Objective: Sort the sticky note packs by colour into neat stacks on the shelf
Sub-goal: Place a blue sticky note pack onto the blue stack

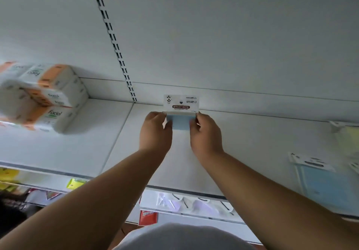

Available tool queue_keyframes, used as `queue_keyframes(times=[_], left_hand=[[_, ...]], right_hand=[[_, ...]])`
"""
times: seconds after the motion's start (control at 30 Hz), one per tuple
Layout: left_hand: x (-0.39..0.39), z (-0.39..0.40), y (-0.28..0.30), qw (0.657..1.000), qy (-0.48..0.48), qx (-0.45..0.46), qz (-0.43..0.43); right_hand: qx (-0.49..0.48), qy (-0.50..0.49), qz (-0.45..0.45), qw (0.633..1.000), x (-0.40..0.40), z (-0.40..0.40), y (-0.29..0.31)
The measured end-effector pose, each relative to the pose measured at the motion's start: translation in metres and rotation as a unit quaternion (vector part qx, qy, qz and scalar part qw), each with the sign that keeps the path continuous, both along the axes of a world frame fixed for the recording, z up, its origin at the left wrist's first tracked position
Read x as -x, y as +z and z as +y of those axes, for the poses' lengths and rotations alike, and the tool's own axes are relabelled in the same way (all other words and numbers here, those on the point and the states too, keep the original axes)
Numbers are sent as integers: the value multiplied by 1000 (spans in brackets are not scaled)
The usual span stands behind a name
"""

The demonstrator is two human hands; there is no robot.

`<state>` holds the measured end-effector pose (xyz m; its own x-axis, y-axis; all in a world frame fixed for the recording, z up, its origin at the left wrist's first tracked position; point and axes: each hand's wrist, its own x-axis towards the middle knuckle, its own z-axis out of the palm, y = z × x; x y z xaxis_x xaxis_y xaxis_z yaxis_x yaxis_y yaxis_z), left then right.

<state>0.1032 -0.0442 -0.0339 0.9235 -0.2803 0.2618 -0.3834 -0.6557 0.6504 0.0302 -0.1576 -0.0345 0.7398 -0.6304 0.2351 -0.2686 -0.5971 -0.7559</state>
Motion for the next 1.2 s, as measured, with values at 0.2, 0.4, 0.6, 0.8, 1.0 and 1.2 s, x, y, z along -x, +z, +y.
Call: queue_keyframes(times=[0.2,0.4,0.6,0.8,1.0,1.2], left_hand=[[-26,22,-16,996,-43,-66,48],[-33,21,-21,994,-87,-43,52],[-47,23,-12,989,-105,-71,82],[-71,18,-5,975,-63,-124,172],[-79,14,-11,975,-49,-113,183],[-60,35,-23,984,-111,-98,97]], right_hand=[[5,-24,72,997,-15,26,-13],[16,-44,104,994,-20,27,-14],[18,-59,141,988,-34,25,-3],[-6,-73,246,966,-61,10,9],[-21,-94,304,948,-77,7,5],[-23,-54,223,973,-53,13,-3]])
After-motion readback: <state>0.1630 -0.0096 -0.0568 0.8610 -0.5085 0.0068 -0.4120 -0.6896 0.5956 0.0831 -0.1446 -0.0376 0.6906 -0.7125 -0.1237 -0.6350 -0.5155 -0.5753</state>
